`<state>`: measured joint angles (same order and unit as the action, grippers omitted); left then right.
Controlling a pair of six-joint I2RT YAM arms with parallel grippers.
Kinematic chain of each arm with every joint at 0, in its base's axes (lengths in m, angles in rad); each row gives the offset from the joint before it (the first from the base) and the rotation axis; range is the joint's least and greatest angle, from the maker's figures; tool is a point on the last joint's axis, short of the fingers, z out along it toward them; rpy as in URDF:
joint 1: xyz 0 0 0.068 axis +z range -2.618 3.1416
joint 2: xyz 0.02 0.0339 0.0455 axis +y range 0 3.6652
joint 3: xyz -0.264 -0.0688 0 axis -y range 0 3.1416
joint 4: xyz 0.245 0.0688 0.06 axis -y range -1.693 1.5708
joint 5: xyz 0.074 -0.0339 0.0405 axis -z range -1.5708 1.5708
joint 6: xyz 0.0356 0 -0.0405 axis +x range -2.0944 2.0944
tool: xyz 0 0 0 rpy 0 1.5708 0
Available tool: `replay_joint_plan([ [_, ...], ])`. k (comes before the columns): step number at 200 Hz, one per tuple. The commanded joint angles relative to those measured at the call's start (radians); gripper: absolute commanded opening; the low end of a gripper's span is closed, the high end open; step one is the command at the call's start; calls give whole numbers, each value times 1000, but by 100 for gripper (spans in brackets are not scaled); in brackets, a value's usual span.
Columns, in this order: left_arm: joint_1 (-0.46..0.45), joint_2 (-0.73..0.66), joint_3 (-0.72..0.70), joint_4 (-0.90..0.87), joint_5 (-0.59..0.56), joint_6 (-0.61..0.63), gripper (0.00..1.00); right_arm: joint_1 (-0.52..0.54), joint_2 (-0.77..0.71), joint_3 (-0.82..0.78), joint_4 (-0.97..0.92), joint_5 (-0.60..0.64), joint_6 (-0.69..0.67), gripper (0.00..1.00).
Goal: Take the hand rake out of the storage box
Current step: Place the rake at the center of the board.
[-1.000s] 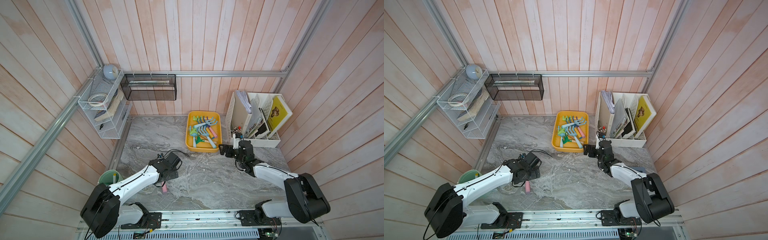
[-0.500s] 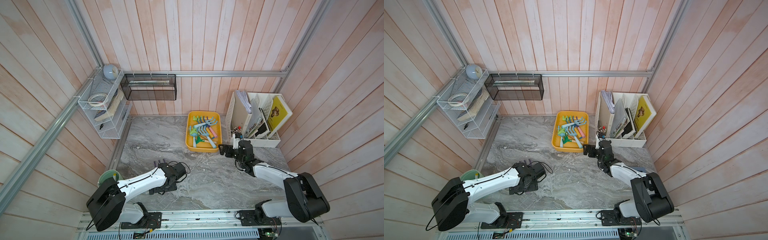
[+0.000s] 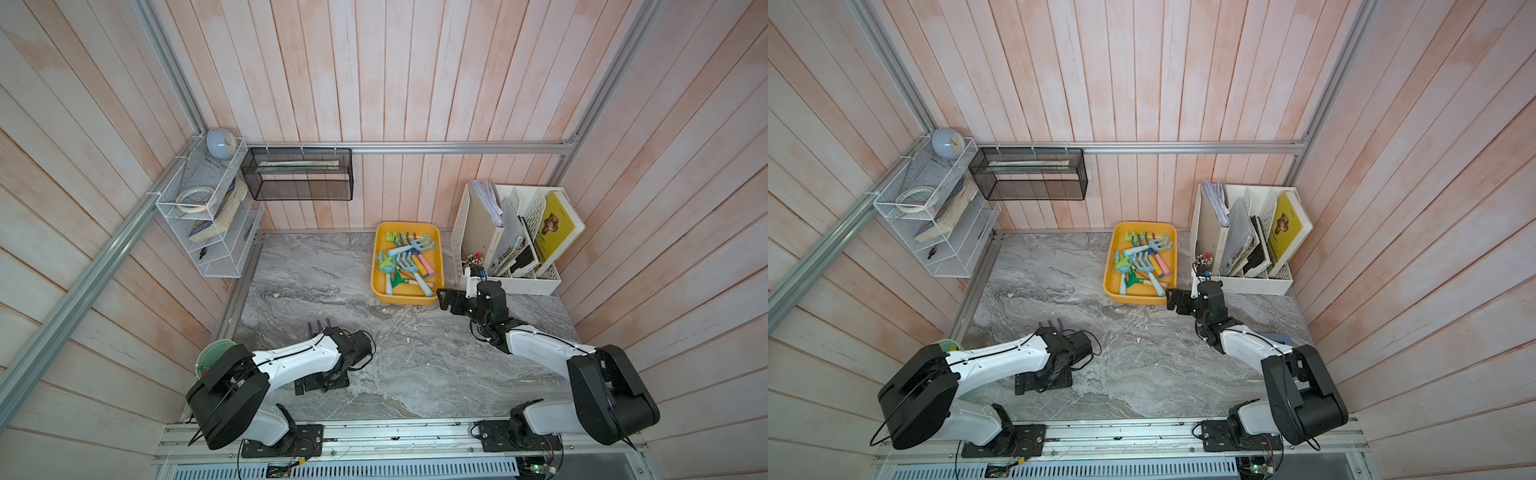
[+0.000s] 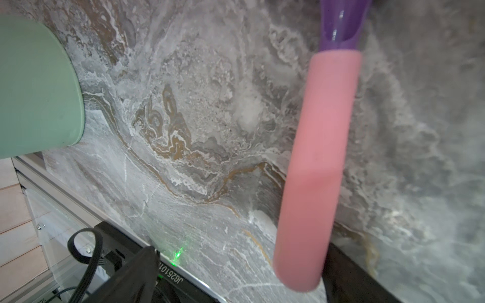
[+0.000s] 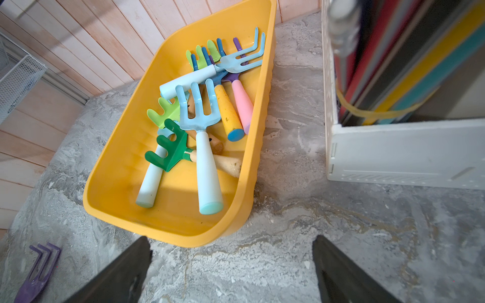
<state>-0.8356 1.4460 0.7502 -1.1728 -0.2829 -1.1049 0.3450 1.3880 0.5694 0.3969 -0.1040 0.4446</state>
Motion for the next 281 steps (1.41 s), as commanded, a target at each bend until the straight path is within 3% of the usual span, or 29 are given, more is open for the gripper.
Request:
replay_joint_plan([
  [1,-3,-37,32,-47,-15,-44,100,-5,19,-5,22,-11,13,98],
  [41,-7,-25,61,-105,-23,-87,100,-4,20,-5,23,-16,15,98],
  [97,-5,123,102,-184,-77,-139,100,-4,15,-11,29,-19,17,98],
  [169,104,77,52,-53,-88,-16,100,-4,20,-11,28,-11,16,98],
  [212,105,92,78,-63,-104,-15,100,-3,28,-6,22,-7,16,98],
  [248,88,56,152,-103,-150,-16,100,-3,20,-7,20,-10,19,98],
  [281,91,40,305,-181,-283,-6,100,-4,3,-5,7,-17,29,98],
])
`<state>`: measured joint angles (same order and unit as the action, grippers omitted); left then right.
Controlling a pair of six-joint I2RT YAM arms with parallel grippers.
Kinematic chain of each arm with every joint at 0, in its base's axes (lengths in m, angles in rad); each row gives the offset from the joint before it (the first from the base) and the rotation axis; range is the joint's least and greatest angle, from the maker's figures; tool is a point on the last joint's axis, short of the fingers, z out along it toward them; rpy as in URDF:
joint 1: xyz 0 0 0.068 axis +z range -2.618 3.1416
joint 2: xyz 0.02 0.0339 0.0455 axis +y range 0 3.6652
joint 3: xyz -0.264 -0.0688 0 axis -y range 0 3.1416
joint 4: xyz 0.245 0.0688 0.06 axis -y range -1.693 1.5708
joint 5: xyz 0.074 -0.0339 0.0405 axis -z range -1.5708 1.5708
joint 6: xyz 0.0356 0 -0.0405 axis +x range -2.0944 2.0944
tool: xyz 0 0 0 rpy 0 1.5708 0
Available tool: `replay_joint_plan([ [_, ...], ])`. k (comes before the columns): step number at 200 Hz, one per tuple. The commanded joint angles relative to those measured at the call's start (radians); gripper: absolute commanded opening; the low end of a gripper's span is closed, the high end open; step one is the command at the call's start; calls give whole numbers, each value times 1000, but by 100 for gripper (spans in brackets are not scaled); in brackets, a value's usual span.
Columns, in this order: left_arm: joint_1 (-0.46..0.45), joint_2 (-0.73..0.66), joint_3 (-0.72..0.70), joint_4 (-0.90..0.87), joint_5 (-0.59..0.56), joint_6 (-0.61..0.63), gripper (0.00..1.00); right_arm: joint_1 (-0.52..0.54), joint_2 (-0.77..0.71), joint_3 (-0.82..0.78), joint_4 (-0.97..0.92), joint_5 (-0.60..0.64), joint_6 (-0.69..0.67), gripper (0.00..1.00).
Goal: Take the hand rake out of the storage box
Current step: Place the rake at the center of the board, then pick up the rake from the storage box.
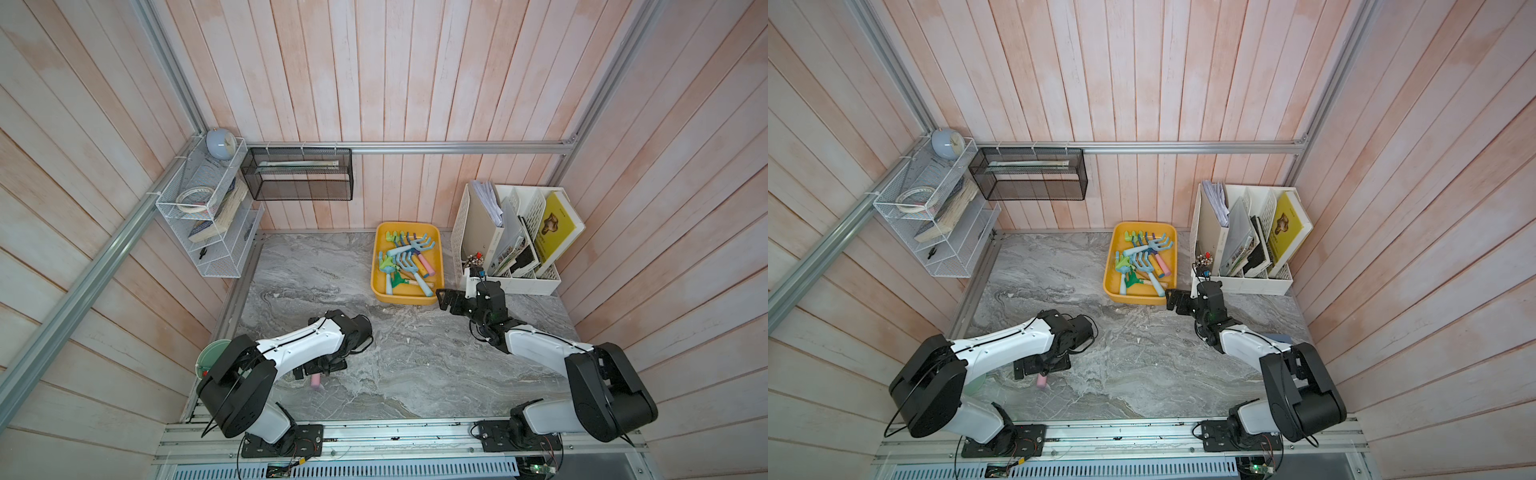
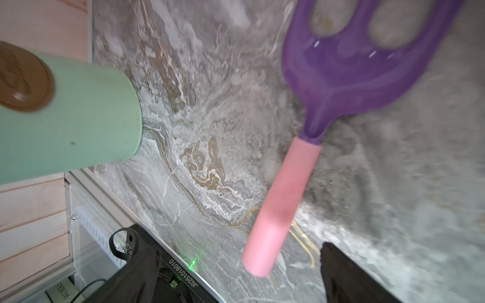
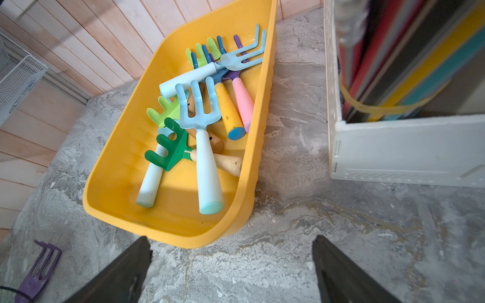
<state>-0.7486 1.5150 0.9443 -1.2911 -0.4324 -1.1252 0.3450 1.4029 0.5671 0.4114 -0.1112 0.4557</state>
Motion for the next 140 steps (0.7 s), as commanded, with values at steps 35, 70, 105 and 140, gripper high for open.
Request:
replay_joint_plan([
  [35,18,-40,243,276,-103,296,100,4,-63,-8,-50,18,40,98],
  [70,138,-38,176,861,195,417,100,8,-136,-16,-121,84,47,98],
  [105,106,190,389,964,253,427,100,8,-191,-43,-162,153,78,98],
  [140,73,448,607,1001,308,393,100,7,-193,-54,-178,180,83,98],
])
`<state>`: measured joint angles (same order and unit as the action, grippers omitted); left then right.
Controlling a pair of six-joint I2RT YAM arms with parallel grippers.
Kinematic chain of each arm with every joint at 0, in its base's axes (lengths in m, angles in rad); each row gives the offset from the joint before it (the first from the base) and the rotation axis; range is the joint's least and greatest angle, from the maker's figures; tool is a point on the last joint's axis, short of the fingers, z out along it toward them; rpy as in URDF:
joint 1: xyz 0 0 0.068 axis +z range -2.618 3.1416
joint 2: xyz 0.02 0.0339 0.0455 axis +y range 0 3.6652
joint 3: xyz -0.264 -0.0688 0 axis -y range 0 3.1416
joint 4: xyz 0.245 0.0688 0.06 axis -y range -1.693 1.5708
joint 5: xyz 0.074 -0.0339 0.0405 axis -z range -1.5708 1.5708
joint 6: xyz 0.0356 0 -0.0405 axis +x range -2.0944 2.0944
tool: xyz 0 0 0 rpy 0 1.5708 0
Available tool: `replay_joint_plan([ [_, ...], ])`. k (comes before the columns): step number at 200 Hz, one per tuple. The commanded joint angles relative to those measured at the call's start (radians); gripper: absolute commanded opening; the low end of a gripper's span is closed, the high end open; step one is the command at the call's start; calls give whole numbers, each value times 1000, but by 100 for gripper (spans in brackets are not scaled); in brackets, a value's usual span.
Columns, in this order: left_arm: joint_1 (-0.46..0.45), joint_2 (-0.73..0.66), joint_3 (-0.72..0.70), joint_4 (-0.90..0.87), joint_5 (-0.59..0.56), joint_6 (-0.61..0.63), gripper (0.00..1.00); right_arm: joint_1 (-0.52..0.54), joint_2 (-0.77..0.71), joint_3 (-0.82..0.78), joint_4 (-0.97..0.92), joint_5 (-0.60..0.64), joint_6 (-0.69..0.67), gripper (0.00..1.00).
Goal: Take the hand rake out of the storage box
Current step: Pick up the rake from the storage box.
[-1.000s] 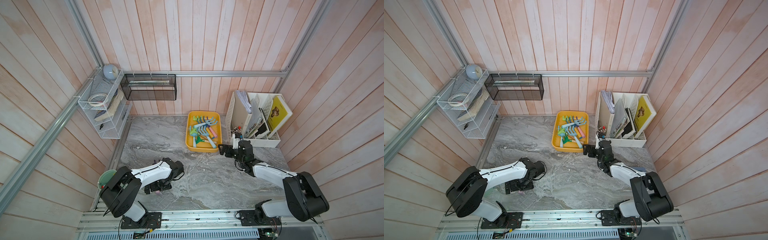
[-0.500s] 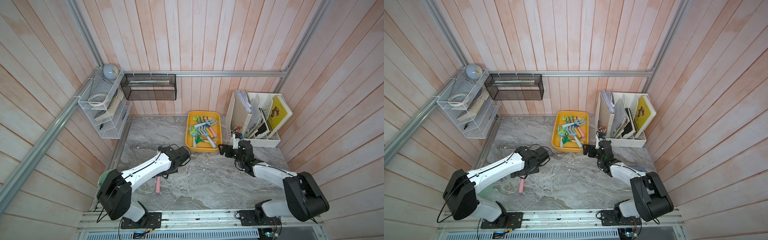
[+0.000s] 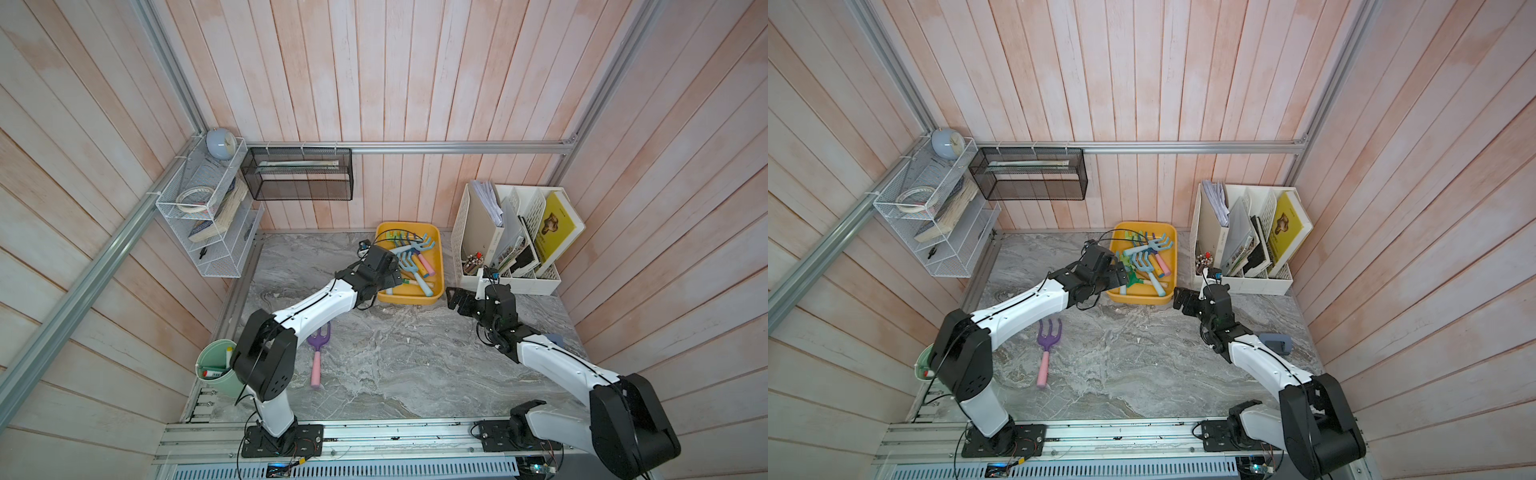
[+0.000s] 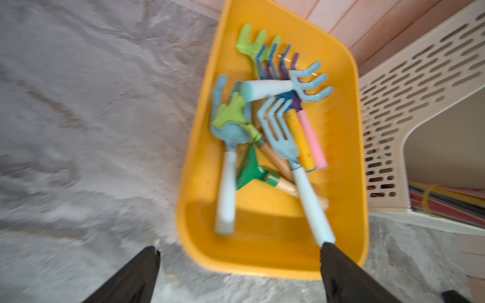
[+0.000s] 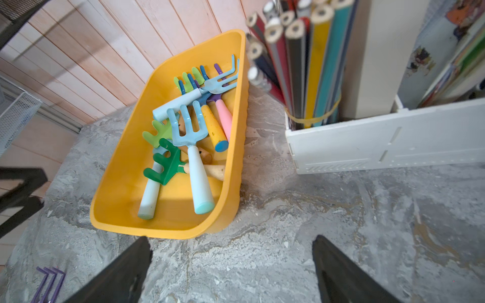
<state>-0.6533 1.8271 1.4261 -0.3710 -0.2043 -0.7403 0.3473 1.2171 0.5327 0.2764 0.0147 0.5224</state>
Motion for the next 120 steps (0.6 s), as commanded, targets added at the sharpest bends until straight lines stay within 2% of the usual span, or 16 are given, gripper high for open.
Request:
replay_joint_plan([
  [1,-23,145,133,78,81,9,100,6,-8,-20,-43,56,16,98],
  [18,-51,257,257,37,82,22,97,4,-23,-28,-40,68,11,98],
  [39,-67,371,372,9,97,32,86,3,-31,-36,-32,68,8,98],
  [66,-81,485,498,-35,90,47,77,1,-30,-48,-16,62,7,98],
  [96,-86,550,564,-80,72,53,68,-5,-28,-59,-2,63,2,98],
  [120,-81,590,594,-107,68,44,67,-13,-19,-69,19,48,4,98],
])
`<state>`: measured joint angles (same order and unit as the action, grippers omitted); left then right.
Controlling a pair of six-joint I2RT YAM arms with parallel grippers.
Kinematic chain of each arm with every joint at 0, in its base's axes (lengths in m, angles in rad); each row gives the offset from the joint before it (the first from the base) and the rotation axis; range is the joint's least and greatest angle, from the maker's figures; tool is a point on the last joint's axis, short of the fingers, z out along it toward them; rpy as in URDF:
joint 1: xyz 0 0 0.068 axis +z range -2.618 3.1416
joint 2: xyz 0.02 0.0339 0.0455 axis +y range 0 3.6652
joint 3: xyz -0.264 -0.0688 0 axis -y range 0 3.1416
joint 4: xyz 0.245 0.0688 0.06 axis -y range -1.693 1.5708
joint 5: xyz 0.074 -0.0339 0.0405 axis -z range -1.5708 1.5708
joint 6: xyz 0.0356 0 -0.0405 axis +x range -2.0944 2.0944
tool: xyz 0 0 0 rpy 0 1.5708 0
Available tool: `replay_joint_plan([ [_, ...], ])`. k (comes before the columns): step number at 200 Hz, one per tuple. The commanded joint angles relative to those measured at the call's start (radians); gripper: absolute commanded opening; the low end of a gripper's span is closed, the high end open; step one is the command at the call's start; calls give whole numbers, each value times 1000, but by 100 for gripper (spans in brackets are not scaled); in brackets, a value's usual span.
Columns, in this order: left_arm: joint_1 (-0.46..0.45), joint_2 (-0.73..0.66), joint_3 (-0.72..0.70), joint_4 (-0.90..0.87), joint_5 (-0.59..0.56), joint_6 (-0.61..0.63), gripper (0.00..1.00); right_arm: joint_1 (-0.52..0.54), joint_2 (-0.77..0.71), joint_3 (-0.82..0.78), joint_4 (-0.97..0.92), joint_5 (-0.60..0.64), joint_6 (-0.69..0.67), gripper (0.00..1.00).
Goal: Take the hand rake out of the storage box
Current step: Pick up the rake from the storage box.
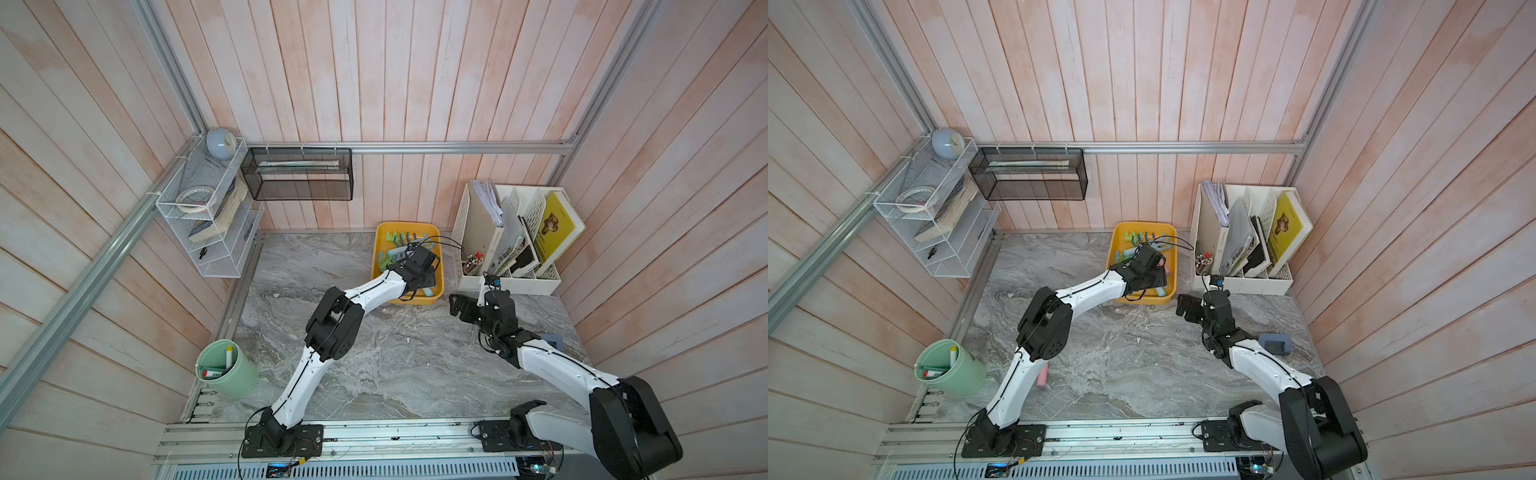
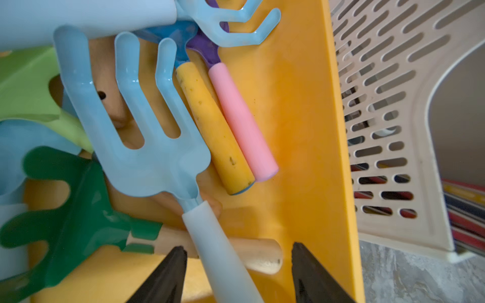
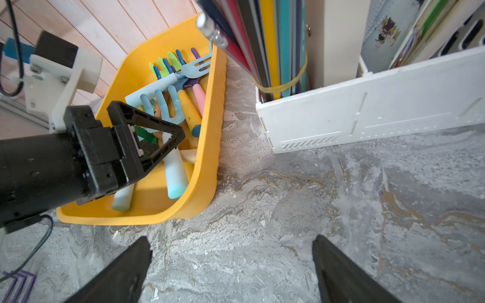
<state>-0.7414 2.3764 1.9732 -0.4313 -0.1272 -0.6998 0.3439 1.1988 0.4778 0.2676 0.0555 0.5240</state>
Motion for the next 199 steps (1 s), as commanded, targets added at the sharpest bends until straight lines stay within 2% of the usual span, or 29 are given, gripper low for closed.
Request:
replay_joint_plan([
  [1,8,43,49,-47,-9,4,67,-9,0,-13,28,7,2,98],
  [24,11,86,103,-82,-1,17,57,-18,14,-11,30,-2,6,98],
  [66,10,160,199,-187,4,58,47,-25,13,-24,52,-14,11,98],
  [112,10,115,184,-198,4,108,32,-26,26,-28,64,-26,14,98],
  [144,7,-1,83,-79,79,189,29,-27,24,-32,72,-34,16,98],
  [191,21,-208,-128,79,116,231,27,-32,22,-40,82,-50,21,98],
  [199,31,-242,-173,102,135,230,24,-32,18,-41,82,-53,22,98],
])
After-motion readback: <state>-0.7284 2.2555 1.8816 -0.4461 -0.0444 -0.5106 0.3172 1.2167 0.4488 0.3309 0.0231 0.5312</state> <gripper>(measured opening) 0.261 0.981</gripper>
